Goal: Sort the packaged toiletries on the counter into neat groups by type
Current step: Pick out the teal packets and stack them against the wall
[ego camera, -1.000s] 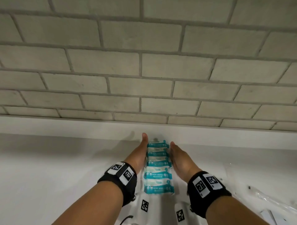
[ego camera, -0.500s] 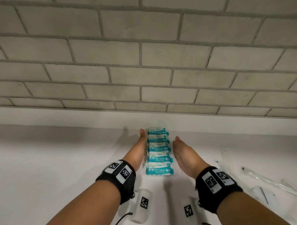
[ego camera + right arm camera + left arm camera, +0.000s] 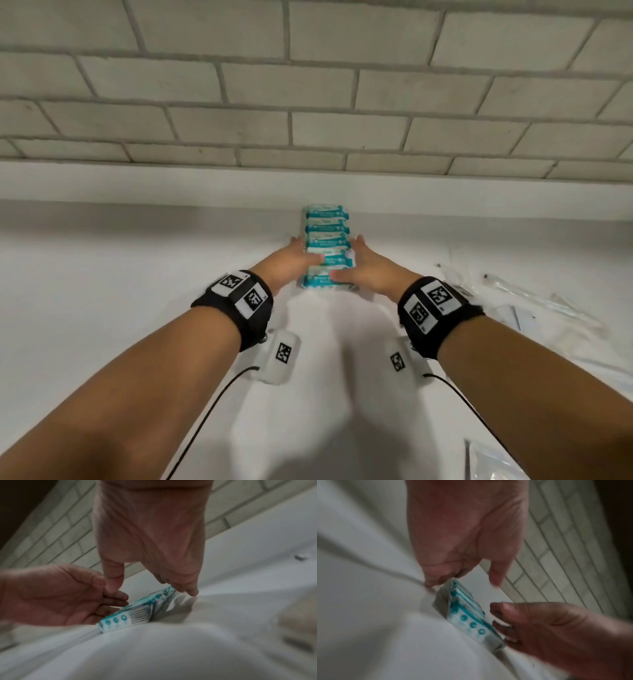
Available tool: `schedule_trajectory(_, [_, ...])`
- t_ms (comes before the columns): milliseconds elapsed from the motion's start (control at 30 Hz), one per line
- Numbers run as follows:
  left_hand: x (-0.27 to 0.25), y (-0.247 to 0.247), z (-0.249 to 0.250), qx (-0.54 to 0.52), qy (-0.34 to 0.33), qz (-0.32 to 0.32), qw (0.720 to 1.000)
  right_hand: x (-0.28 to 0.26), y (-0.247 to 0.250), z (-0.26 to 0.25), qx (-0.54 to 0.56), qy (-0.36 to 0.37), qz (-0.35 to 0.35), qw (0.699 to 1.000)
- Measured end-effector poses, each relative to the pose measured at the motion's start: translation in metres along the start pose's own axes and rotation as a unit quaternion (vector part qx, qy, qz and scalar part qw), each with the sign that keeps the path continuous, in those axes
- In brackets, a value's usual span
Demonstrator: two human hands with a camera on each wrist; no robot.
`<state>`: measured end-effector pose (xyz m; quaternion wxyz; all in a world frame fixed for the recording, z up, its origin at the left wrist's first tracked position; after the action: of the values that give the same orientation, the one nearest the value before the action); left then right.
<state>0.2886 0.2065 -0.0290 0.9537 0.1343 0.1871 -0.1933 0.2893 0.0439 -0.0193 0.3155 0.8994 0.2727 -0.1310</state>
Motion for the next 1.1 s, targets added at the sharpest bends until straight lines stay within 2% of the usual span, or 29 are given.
schedule_trajectory(67, [-0.002,0.000,-0.004,0.141,0.039,-0.006,0.989,0.001,-0.001,-0.002,-0.097,0.010,-0.018,0.995])
schedule_trajectory(100, [-0.001,0.001,-0.004,0.159,0.044,0.006,0.986,0.002,-0.001,-0.003,-0.077,0.012,-0.027,0.997])
schedule_trajectory(200, [-0.001,-0.005,-0.004,0.111,0.035,0.001,0.993,0.013,-0.006,0.011,0.006,-0.024,-0.034,0.999])
schedule_trajectory(400, [0.000,-0.011,-0.004,0.067,0.017,-0.009,0.998,0.016,-0.010,0.019,-0.070,-0.056,-0.029,0.996])
schedule_trajectory(500, [-0.002,-0.012,-0.003,0.121,0.001,-0.005,0.993,0.020,-0.010,0.018,-0.126,-0.063,-0.028,0.990])
schedule_trajectory(600, [-0.001,-0.014,-0.001,0.259,-0.005,-0.037,0.965,0.026,-0.010,0.016,-0.179,-0.038,-0.037,0.982])
schedule_trajectory(733, [0.007,-0.014,-0.006,0.400,0.023,-0.038,0.915,0.032,-0.012,0.016,-0.238,-0.021,-0.023,0.971])
schedule_trajectory(1100, [0.010,-0.016,-0.002,0.476,0.037,-0.045,0.878,0.023,-0.013,0.005,-0.276,-0.008,-0.033,0.961])
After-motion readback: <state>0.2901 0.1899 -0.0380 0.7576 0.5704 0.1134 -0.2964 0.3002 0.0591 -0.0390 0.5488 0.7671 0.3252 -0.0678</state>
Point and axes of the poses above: each hand's wrist, its own x-axis towards the middle knuckle, its own y-axis out of the back of the hand, z = x × y, the point moved 2 cm from there along x, towards the middle knuckle, and after that the axes turned 6 degrees about -z, right-handed, at the moved point
